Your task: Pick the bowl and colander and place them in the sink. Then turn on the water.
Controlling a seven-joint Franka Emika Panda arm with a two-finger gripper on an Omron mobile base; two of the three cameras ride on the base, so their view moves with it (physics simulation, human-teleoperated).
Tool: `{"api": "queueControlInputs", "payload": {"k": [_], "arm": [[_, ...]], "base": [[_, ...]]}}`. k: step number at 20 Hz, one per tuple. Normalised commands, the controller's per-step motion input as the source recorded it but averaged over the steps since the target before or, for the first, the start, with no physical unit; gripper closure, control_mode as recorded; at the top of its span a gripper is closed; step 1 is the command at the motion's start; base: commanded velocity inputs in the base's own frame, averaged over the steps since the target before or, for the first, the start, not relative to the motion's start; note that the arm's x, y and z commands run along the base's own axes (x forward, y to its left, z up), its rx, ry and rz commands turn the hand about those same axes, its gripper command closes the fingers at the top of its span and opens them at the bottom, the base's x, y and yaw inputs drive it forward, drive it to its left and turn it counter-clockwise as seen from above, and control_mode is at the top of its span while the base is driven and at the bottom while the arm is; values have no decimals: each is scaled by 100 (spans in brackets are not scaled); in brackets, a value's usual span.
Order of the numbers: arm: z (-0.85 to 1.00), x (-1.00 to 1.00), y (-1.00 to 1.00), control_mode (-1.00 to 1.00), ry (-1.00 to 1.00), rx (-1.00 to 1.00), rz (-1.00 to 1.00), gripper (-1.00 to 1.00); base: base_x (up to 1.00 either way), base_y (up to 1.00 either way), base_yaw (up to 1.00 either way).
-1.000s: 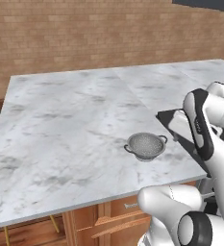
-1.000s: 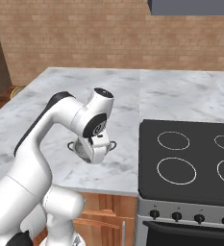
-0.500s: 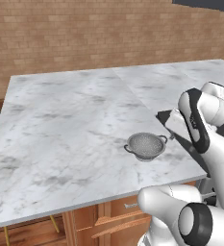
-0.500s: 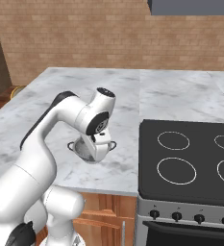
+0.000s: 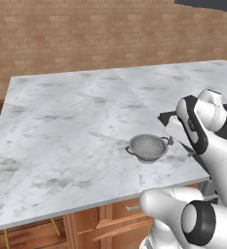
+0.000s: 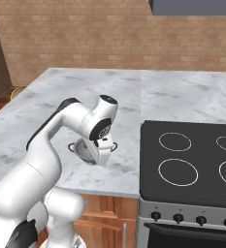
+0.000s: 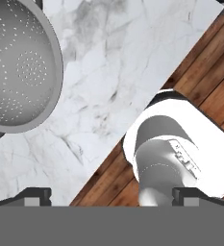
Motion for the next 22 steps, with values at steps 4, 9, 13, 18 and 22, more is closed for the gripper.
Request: {"api": "queueControlInputs", "payload": {"k": [4,9,13,18,22], "arm": [[-8,20,0,-100,0,0,0,-100],[-1,24,0,-100,0,0,0,-100],[-9,20,0,-100,0,0,0,-100],[-16,16,0,-100,0,0,0,-100],[-17,15,0,-100,0,0,0,-100]], "base": [[0,0,0],[0,0,0],[0,0,0],[0,0,0],[0,0,0]]}}
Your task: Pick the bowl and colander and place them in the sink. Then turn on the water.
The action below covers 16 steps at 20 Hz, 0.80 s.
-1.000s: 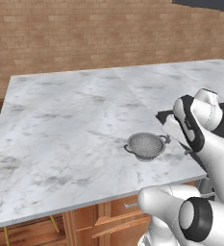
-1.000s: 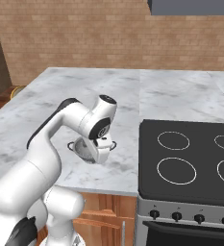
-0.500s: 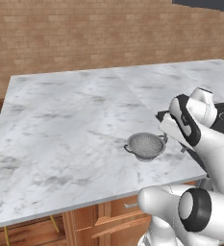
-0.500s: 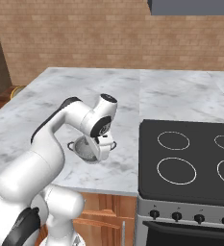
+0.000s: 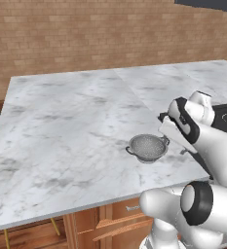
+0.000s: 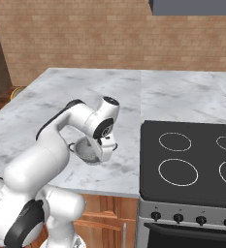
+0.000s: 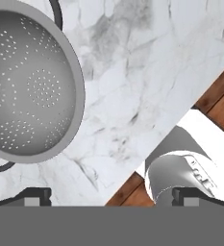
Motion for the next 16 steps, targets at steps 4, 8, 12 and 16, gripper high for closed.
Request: {"api": "queueControlInputs", "payload": {"k": [4,8,12,16], "arm": [[-17,12,0,-100,0,0,0,-100],[-20,9,0,-100,0,0,0,-100],[-20,6,0,-100,0,0,0,-100],[-16,4,0,-100,0,0,0,-100]], "base": [[0,0,0],[0,0,0],[0,0,0],[0,0,0]]}}
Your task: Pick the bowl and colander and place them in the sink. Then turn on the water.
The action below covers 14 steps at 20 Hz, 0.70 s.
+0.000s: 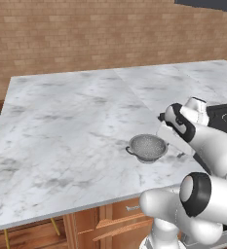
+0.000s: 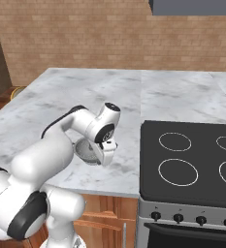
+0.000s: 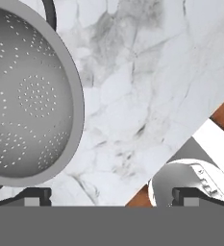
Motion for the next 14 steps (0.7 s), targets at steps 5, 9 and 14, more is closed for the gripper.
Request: {"api": "queueControlInputs", "payload": {"k": [5,9,14], "arm": [[-9,11,0,-100,0,0,0,-100],[-9,20,0,-100,0,0,0,-100],[-11,18,-6,-100,0,0,0,-100]], "base": [[0,0,0],[0,0,0],[0,0,0]]}}
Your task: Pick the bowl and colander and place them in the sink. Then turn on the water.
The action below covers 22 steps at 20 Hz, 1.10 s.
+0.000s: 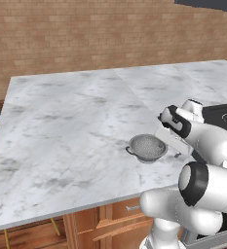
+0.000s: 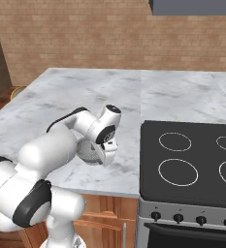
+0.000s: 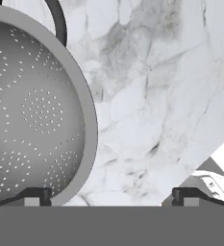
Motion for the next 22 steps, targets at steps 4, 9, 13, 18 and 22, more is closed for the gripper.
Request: {"api": "queueControlInputs", "payload": {"k": [4,9,13,18,22], "arm": [[-15,16,-16,-100,0,0,0,-100],[-16,22,-14,-100,1,0,0,-100],[-10,31,-3,-100,0,0,0,-100],[-8,32,0,-100,0,0,0,-100],[-14,25,-1,-100,0,0,0,-100]], "base": [[0,0,0],[0,0,0],[0,0,0],[0,0,0],[0,0,0]]}}
